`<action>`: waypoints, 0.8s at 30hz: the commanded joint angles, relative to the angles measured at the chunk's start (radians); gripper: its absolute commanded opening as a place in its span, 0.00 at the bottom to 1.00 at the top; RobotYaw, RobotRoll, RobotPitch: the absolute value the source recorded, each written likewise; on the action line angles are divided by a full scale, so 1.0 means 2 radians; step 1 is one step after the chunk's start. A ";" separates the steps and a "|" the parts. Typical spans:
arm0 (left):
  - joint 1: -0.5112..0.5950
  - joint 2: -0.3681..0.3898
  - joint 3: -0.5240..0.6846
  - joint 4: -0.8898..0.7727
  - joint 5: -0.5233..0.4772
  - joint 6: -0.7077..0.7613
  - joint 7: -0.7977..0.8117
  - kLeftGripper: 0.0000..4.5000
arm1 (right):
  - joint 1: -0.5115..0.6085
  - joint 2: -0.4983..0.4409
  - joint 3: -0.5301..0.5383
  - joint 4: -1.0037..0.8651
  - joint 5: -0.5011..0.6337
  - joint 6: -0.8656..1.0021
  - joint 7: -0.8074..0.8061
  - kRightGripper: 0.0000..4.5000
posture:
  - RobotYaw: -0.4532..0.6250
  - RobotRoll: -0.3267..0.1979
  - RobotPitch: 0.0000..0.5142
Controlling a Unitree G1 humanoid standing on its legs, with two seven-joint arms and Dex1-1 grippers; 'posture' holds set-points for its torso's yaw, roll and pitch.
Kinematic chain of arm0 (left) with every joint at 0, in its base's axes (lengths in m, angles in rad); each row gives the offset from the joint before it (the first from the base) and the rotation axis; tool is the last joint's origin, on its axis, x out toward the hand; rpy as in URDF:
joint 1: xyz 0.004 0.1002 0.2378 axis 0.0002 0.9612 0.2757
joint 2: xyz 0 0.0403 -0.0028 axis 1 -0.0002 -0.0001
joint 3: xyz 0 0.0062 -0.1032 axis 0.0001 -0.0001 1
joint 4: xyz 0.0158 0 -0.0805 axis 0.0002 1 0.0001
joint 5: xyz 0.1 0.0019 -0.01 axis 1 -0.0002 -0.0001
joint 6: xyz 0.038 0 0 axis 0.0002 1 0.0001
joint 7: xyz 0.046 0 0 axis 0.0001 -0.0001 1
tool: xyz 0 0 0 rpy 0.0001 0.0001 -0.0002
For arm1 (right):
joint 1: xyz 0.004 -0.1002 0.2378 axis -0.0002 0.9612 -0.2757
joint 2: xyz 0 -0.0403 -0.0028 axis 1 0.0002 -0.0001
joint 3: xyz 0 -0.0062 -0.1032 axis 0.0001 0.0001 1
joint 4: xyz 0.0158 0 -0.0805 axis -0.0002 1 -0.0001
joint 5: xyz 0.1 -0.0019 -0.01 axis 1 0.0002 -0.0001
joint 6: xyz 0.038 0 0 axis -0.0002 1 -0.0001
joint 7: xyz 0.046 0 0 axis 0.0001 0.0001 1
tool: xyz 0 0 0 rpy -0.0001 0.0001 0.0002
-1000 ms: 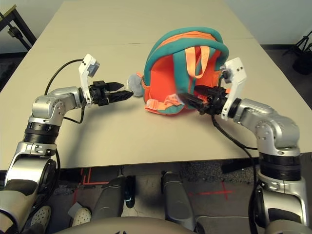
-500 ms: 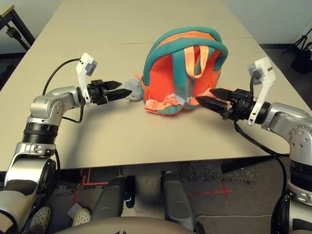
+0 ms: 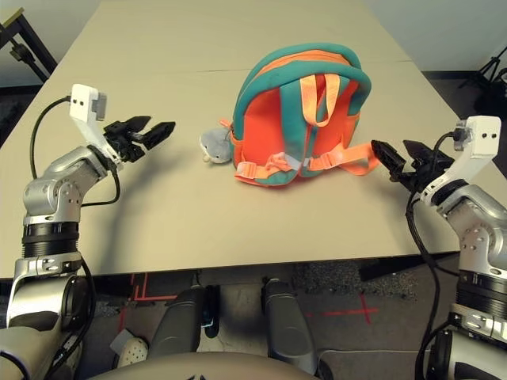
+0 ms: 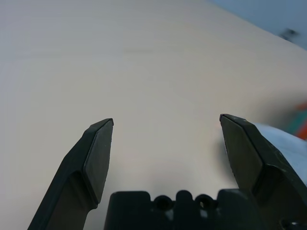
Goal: Put the pencil case into the backpack and zip it.
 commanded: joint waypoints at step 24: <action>0.073 0.003 0.051 0.050 0.074 -0.200 0.177 0.99 | -0.047 0.017 0.010 0.133 -0.034 -0.167 0.001 1.00 | 0.32 0.62 0.33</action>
